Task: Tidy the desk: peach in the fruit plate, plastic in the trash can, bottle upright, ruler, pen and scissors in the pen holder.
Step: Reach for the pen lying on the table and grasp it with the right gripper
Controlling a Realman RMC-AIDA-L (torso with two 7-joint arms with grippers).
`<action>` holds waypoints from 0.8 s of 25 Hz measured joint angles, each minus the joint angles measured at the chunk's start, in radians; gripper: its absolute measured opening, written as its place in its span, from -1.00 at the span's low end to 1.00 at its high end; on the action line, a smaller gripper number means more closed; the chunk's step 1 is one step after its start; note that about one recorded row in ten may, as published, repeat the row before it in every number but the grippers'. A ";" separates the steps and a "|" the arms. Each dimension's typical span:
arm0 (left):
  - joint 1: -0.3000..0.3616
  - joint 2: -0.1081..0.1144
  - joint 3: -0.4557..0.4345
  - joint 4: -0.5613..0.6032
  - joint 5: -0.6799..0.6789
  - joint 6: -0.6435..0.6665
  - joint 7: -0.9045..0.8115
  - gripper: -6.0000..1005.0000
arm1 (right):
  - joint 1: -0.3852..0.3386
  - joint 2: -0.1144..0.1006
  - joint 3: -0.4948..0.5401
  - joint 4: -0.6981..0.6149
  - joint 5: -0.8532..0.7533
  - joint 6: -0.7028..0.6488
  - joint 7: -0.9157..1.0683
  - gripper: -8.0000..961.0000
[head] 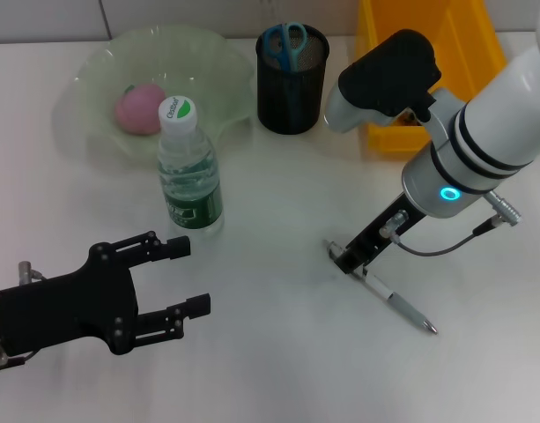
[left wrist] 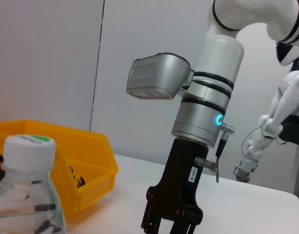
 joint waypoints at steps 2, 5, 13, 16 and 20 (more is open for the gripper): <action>0.000 0.000 0.000 -0.001 0.000 0.000 0.000 0.48 | 0.000 0.001 -0.009 0.004 0.002 0.006 0.000 -0.01; 0.000 -0.002 0.000 -0.003 0.001 -0.001 0.000 0.48 | 0.003 0.002 -0.026 0.007 0.002 0.009 0.001 0.00; 0.007 -0.003 0.000 -0.004 0.001 0.000 0.000 0.48 | 0.015 0.002 -0.055 0.030 0.002 0.019 0.004 -0.07; 0.008 -0.004 0.000 -0.004 0.001 0.000 0.000 0.48 | 0.016 0.002 -0.057 0.031 0.002 0.020 0.009 -0.13; 0.010 -0.004 0.000 -0.004 0.001 0.000 0.000 0.48 | 0.022 0.002 -0.073 0.031 0.001 0.020 0.018 -0.24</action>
